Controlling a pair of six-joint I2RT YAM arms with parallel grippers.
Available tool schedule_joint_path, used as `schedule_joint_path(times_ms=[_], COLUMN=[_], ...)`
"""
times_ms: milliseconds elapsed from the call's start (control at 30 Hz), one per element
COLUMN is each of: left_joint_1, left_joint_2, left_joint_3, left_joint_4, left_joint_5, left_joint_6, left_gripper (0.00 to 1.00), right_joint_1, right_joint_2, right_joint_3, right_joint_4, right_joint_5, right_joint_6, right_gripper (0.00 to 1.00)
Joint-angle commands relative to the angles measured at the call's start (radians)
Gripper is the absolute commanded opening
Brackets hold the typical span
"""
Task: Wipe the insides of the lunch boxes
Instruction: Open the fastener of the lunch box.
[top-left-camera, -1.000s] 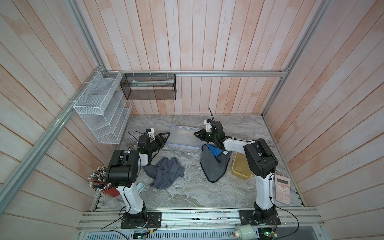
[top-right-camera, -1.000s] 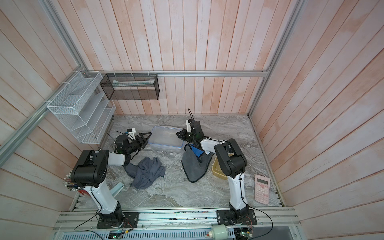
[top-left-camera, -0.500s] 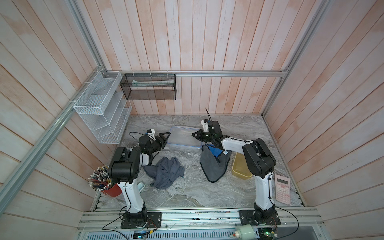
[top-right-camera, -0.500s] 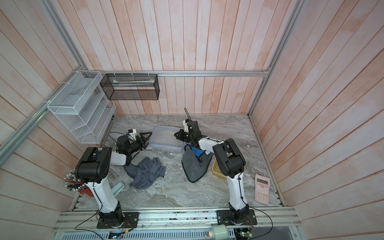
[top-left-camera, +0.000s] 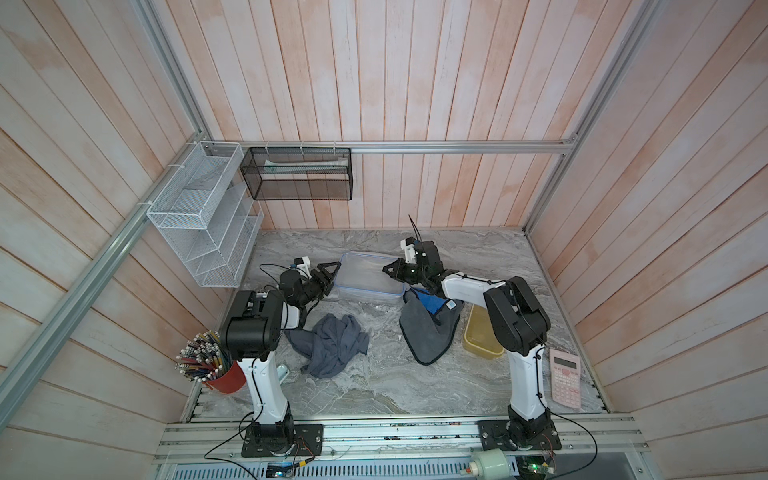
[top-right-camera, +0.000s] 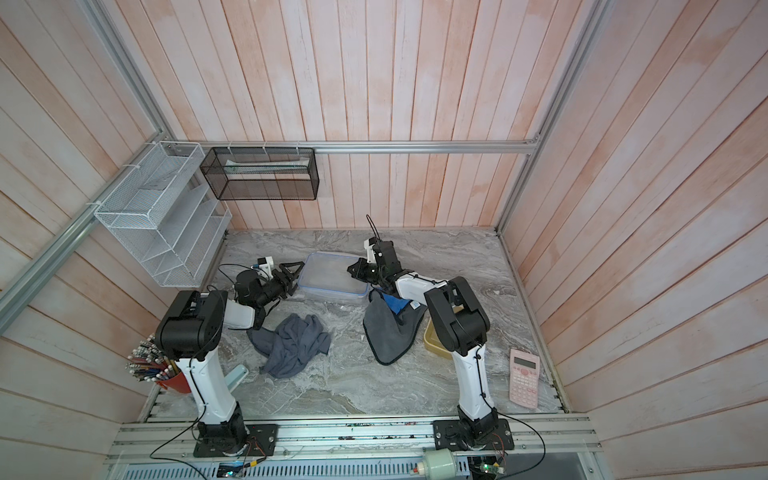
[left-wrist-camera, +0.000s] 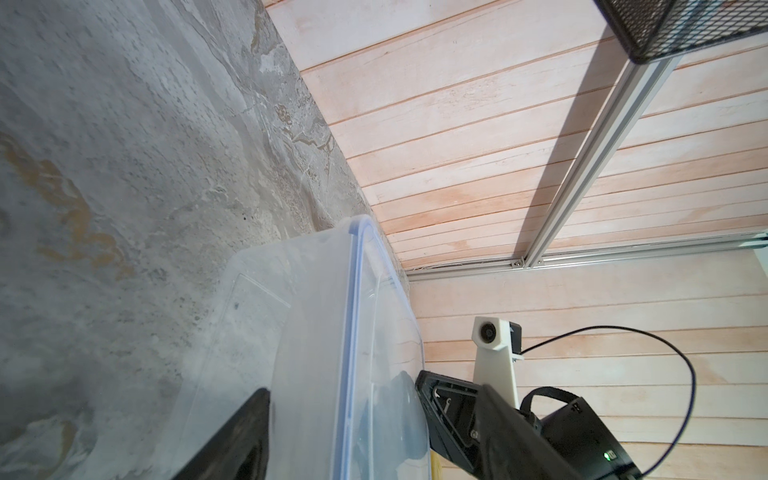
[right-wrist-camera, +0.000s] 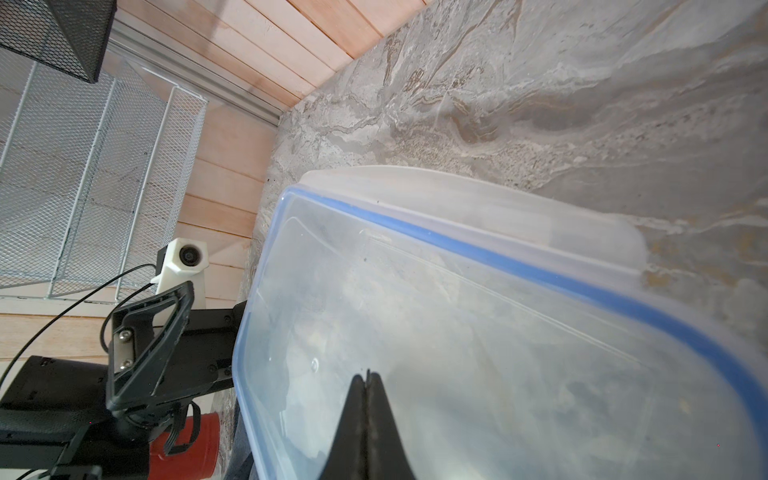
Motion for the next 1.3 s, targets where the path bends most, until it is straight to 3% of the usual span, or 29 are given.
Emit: schedule_joint_path(times_ms=[0, 133, 467, 733, 1267], left_joint_1=[-0.015, -0.017, -0.017, -0.014, -0.003], left_joint_2=[0.026, 0.038, 0.024, 0.009, 0.001], left_joint_3=[0.030, 0.024, 0.011, -0.017, -0.061], left_joint_4=[0.093, 0.124, 0.122, 0.118, 0.142], left_joint_5=[0.037, 0.038, 0.010, -0.029, -0.129], left_joint_6=[-0.028, -0.046, -0.042, -0.044, -0.055], left_gripper=[0.73, 0.66, 0.36, 0.32, 0.12], right_joint_1=[0.013, 0.014, 0.048, 0.058, 0.061], right_joint_2=[0.071, 0.074, 0.099, 0.106, 0.096], right_joint_3=[-0.017, -0.016, 0.011, -0.002, -0.054], right_joint_4=[-0.169, -0.174, -0.252, -0.266, -0.314], right_joint_5=[0.034, 0.034, 0.072, 0.071, 0.095], right_joint_6=[-0.019, -0.020, -0.061, -0.068, -0.112], right_gripper=[0.04, 0.04, 0.03, 0.02, 0.01])
